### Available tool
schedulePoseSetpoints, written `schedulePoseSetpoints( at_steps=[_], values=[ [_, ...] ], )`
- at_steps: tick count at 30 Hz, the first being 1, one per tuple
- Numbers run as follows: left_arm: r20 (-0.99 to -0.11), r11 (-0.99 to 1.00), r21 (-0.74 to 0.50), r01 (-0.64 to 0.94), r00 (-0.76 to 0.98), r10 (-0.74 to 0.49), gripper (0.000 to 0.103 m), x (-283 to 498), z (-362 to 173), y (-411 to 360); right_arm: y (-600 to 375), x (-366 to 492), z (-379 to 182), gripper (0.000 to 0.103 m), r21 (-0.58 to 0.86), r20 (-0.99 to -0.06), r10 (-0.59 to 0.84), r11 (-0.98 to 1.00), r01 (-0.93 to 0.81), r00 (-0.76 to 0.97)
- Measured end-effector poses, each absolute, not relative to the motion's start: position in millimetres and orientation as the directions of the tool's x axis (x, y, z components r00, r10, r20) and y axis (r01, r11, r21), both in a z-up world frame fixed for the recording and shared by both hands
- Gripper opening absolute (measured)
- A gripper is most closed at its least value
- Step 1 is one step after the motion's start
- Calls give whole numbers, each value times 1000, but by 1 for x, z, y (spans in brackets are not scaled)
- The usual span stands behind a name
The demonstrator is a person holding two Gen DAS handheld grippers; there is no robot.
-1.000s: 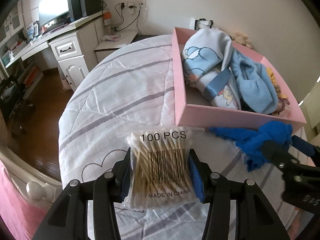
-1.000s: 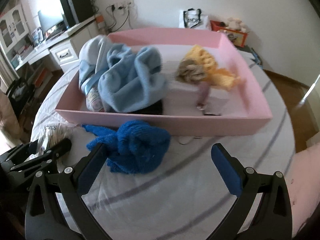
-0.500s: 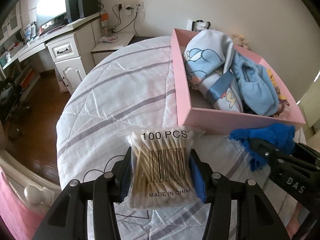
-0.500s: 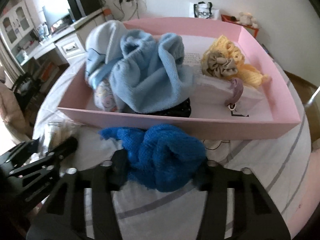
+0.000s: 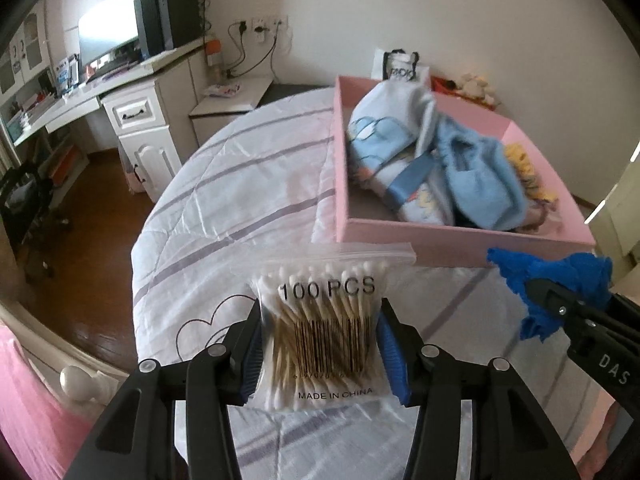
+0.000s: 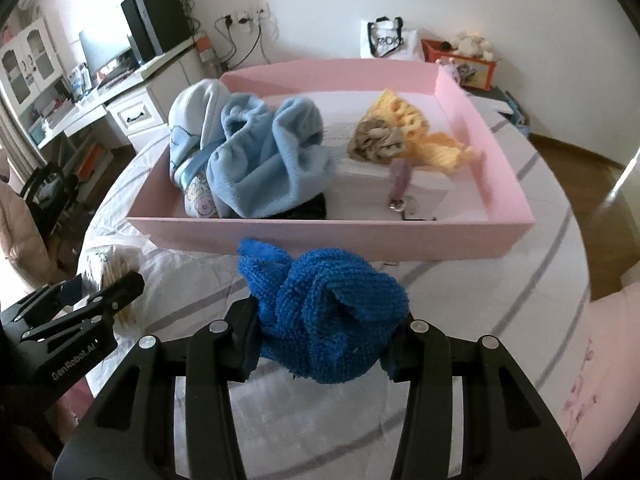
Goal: Organize soft objects
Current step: 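Lift the swab bag and blue knit item up with both tools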
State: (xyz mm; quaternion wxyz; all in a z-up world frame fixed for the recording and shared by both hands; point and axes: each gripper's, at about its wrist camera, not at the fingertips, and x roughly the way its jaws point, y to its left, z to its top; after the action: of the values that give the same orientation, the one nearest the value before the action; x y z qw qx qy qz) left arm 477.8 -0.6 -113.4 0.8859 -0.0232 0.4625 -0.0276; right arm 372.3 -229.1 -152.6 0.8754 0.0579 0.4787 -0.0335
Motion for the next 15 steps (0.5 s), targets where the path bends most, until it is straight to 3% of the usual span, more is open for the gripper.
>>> schedulePoseSetpoints(
  at_steps=[15],
  values=[
    [-699,994,-50,97,708,-105,47,387,-38,-24,-238,299,-80,44,76,-734,-34,988,131,678]
  ],
)
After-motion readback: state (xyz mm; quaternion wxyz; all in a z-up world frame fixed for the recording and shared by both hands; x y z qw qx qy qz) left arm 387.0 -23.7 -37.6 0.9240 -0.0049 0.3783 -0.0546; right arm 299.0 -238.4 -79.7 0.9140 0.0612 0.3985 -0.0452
